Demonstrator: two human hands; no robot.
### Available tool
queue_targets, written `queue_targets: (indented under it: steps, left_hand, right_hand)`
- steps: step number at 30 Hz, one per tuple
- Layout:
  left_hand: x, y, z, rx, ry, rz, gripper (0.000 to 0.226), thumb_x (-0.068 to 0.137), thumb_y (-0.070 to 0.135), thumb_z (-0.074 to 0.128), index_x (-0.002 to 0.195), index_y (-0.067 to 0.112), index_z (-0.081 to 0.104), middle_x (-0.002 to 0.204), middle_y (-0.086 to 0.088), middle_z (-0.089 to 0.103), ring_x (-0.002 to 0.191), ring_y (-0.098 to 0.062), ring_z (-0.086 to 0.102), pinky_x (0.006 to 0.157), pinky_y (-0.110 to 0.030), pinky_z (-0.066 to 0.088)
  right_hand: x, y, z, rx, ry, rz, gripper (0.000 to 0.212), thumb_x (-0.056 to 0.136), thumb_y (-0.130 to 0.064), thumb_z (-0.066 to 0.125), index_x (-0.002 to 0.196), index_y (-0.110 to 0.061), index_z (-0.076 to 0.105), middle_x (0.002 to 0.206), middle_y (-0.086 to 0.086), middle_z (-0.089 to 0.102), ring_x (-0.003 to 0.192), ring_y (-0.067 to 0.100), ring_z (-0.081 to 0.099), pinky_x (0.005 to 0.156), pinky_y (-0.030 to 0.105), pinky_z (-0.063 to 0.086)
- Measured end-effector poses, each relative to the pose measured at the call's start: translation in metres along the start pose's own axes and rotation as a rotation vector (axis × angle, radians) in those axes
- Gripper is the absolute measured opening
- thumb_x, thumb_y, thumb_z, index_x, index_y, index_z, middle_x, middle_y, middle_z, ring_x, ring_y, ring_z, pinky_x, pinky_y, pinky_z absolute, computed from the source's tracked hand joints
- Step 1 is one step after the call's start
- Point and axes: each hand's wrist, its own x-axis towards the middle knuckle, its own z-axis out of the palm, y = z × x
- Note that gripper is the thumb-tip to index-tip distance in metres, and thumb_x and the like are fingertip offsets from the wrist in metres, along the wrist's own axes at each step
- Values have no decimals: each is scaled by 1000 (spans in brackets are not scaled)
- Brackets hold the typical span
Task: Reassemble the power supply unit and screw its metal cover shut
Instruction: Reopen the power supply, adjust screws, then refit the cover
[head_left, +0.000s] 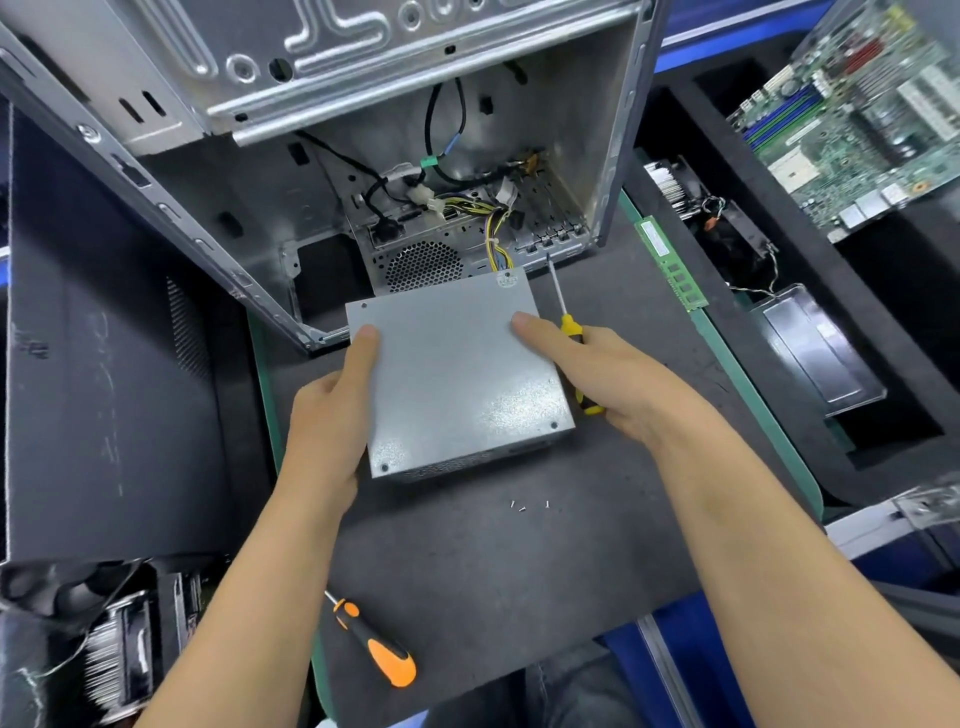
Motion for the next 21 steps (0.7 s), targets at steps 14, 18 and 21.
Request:
queue_targets:
  steps: [14,18,21]
  left_hand:
    - [16,18,-30,355,-126,100,34,87,70,55,79,45,77,87,15,77,78,-6,74,85,-38,54]
    - [20,32,-25,314,-144,47,46,86,65,62,87,23,80,93,6,78,84,-16,75,91,-41,54]
    - [27,46,-30,436,-169,63,46,87,69,57,81,30,80,87,6,78,77,-17,76,80,-36,55]
  right_hand:
    - [-21,29,5,89,160,-151,83,58,-84,65,94,-10,60,100,5,74,89,16,73,85,40,57]
    - [-9,33,5,235,32,-352,25,79,-46,71,73,-28,54,119,-7,71,116,12,64,105,44,46]
    - [-4,39,2,117,10,-385,27,89,-33,64,69,-28,47,115,-15,72,113,6,64,98,35,42]
